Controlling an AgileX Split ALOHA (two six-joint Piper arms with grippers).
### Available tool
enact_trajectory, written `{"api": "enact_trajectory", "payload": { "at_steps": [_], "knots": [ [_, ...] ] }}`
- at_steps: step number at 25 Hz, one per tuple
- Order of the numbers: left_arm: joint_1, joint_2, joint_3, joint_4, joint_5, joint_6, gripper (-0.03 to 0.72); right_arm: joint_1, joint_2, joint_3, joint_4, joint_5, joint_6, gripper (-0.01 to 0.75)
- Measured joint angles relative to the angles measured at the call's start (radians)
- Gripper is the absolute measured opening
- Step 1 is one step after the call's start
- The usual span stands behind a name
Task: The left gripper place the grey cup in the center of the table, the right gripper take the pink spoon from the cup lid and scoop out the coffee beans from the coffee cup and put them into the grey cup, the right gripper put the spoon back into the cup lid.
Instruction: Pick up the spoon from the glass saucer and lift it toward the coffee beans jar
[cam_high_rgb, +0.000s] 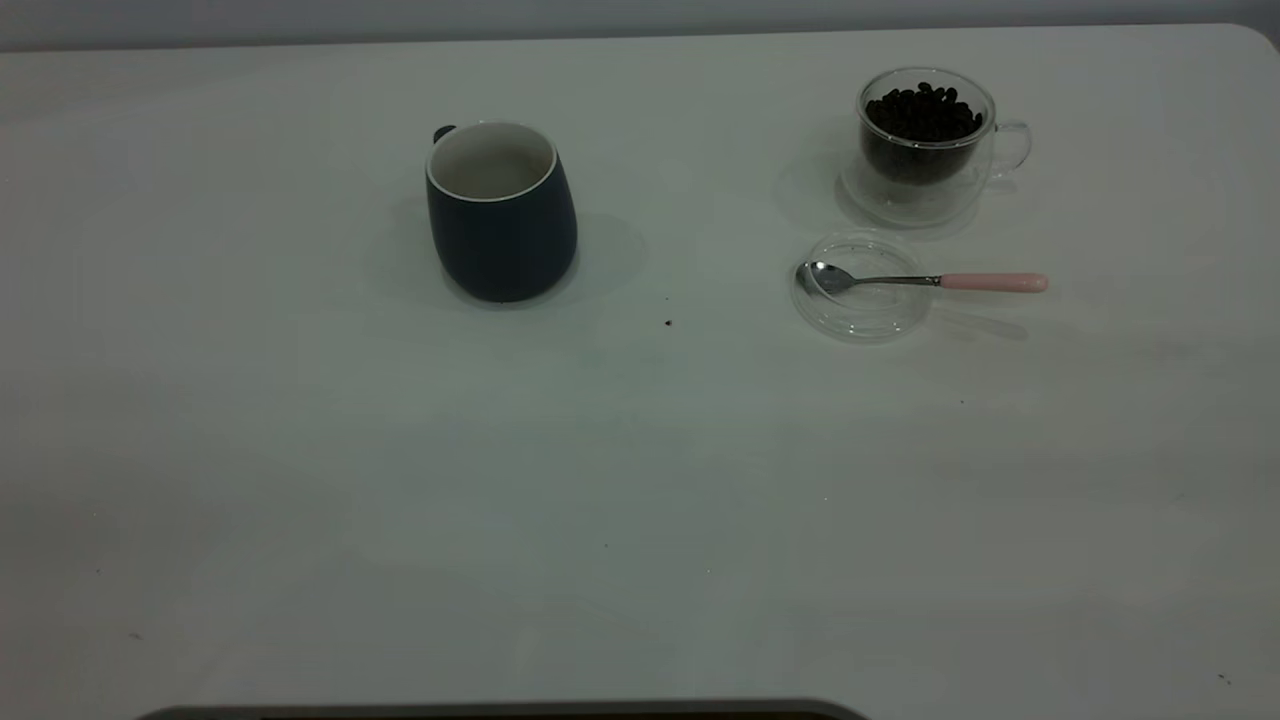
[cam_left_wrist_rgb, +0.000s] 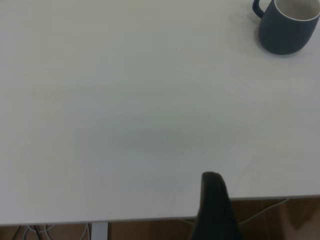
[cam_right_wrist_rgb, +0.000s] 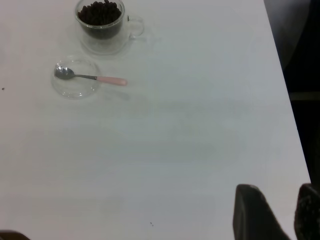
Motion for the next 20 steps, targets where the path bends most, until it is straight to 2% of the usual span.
{"api": "enact_trajectory", "payload": {
  "at_steps": [9,11,13,16,20],
  "knots": [
    [0.000,0.000,0.000,0.000,0.000,0.000,0.586,0.000,0.000,0.000,0.004,-0.004,0.020,0.243],
    [0.000,0.000,0.000,0.000,0.000,0.000,0.586,0.000,0.012,-0.008,0.002,-0.018,0.047,0.266],
    [0.000,0.000,0.000,0.000,0.000,-0.001,0.586,0.000,0.051,-0.038,0.002,-0.058,0.092,0.311],
    [0.000,0.000,0.000,0.000,0.000,-0.001,0.586,0.000,0.183,-0.112,0.011,-0.118,0.171,0.424],
    [0.000,0.000,0.000,0.000,0.000,-0.002,0.586,0.000,0.477,-0.236,0.088,-0.155,0.171,0.576]
  ]
}}
